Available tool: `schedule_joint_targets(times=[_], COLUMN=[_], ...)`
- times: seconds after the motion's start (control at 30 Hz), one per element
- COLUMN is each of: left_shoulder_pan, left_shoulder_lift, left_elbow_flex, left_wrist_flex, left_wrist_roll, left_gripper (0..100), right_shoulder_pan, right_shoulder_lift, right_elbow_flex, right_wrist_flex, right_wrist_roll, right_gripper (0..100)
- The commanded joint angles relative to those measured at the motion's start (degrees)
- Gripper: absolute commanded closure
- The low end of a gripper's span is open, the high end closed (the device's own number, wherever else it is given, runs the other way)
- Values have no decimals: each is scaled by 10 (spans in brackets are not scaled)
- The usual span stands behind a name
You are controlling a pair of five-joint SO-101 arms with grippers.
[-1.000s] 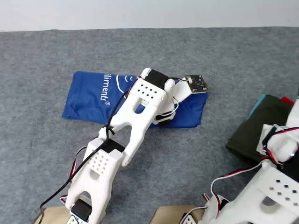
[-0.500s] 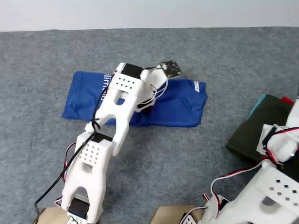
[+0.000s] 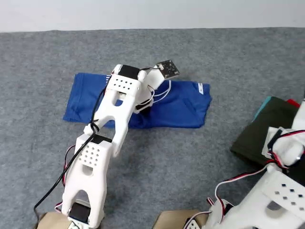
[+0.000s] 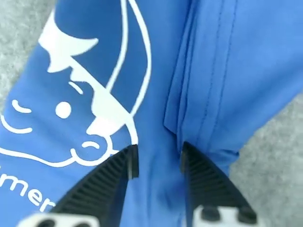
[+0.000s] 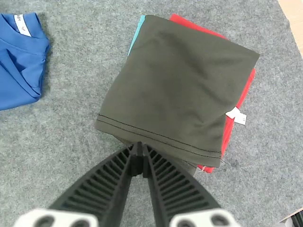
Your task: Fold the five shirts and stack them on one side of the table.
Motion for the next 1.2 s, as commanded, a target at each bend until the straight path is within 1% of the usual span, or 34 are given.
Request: schedule_joint_targets(times=[0.0, 0.27, 0.43, 0.53, 0.6, 0.83, 1.0, 1.17], left_shoulder_pan=[10, 1, 2, 11, 21, 61, 43, 3], left_shoulder_lift=[-15, -15, -15, -15, -16, -16, -9, -9], left_elbow_flex=[-39, -164, -191, -189, -182, -115, -73, -24], left_wrist_flex=[44, 110, 114, 115, 115, 115, 112, 70], left_wrist_roll=[-1, 12, 14, 18, 38, 67, 64, 44], left_gripper=[852, 852, 852, 852, 852, 852, 852, 852], right_shoulder_pan=[4, 4, 4, 4, 4, 4, 4, 1], right_shoulder_lift=[-9, -9, -9, -9, -9, -9, -7, -3], right_elbow_flex=[0, 0, 0, 0, 0, 0, 0, 1], right_wrist_flex=[22, 22, 22, 22, 22, 22, 22, 22], right_wrist_roll=[3, 3, 3, 3, 3, 3, 2, 1], right_gripper=[988, 988, 988, 988, 988, 988, 988, 988])
